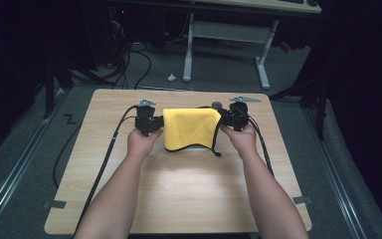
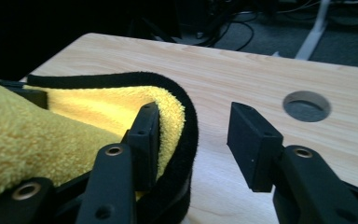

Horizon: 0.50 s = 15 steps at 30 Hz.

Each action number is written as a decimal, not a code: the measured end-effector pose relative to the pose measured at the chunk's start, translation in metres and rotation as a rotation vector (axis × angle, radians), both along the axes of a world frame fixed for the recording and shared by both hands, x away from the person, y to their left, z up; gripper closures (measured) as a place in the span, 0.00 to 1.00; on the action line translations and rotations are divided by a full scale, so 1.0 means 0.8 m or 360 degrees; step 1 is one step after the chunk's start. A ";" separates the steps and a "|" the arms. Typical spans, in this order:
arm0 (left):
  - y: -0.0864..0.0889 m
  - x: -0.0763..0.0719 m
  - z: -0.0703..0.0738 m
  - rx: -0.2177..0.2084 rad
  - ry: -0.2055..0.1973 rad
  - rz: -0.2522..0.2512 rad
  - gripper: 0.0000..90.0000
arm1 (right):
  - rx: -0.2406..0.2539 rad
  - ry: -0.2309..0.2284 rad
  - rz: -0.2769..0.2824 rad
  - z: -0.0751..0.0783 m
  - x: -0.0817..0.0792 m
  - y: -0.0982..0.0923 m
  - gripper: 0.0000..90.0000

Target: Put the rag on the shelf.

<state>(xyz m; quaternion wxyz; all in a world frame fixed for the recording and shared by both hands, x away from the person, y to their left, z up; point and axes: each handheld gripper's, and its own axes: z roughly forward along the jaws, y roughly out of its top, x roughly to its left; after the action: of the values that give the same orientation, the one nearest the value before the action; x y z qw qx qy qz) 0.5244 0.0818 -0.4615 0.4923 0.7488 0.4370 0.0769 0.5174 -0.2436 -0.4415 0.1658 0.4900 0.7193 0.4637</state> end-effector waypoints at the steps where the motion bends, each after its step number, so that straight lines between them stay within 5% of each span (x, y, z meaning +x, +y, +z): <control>1: 0.000 -0.001 0.000 0.0009 0.0002 0.0001 0.85 | -0.0015 -0.0008 -0.0012 0.001 0.000 0.000 0.58; 15: 0.029 -0.007 -0.003 0.0049 0.0031 0.0145 0.68 | -0.0127 -0.0063 -0.0132 0.013 -0.009 -0.015 0.53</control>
<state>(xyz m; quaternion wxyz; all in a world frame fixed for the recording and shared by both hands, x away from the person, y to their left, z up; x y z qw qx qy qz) 0.5189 0.1054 -0.4640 0.4724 0.7364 0.4742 0.0986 0.5099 -0.2557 -0.4307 0.2187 0.5031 0.7129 0.4369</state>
